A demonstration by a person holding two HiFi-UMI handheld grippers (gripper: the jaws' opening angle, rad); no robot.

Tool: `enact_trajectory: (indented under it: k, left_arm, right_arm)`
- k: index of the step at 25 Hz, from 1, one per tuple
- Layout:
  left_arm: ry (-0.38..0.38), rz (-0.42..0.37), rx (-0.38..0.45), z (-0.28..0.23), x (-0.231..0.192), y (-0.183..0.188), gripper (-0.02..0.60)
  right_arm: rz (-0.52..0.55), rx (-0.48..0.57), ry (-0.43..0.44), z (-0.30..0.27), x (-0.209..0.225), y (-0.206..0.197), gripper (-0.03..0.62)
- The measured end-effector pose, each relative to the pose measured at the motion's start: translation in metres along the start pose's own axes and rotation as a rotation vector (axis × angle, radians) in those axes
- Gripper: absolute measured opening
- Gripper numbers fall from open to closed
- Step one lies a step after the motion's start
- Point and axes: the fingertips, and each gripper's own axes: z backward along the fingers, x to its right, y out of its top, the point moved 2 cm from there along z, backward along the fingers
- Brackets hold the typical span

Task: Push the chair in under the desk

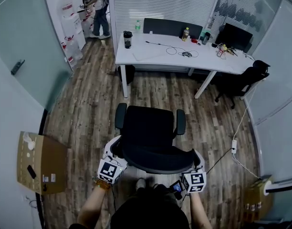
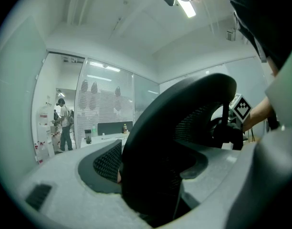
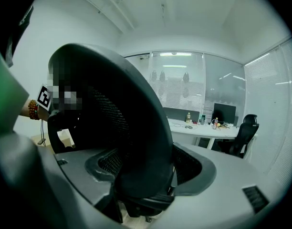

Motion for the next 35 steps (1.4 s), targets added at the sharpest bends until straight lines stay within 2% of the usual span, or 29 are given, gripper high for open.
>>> enact_trajectory:
  k: [8,11,22,27,35]
  left_arm:
    - [-0.014,0.000,-0.003,-0.012,-0.008,-0.001,0.302]
    - [-0.013,0.003,-0.006,-0.016,-0.010,-0.001,0.302]
    - [-0.008,0.027,-0.028,-0.038,-0.027,0.004,0.302]
    - [0.005,0.038,-0.040,-0.052,-0.035,0.005,0.302]
    - [0.003,0.044,-0.033,-0.074,-0.057,0.004,0.302]
  right_arm:
    - [0.000,0.004,-0.017,-0.011,0.005,-0.001,0.302]
    - [0.001,-0.051,-0.018,-0.010,0.002,0.014,0.302]
    - [0.013,-0.008,-0.034,-0.036,0.015,0.019,0.299]
    - [0.034,0.042,-0.013,-0.057,0.027,0.014,0.299]
    - [0.031,0.012,-0.023,-0.078,0.031,0.026,0.298]
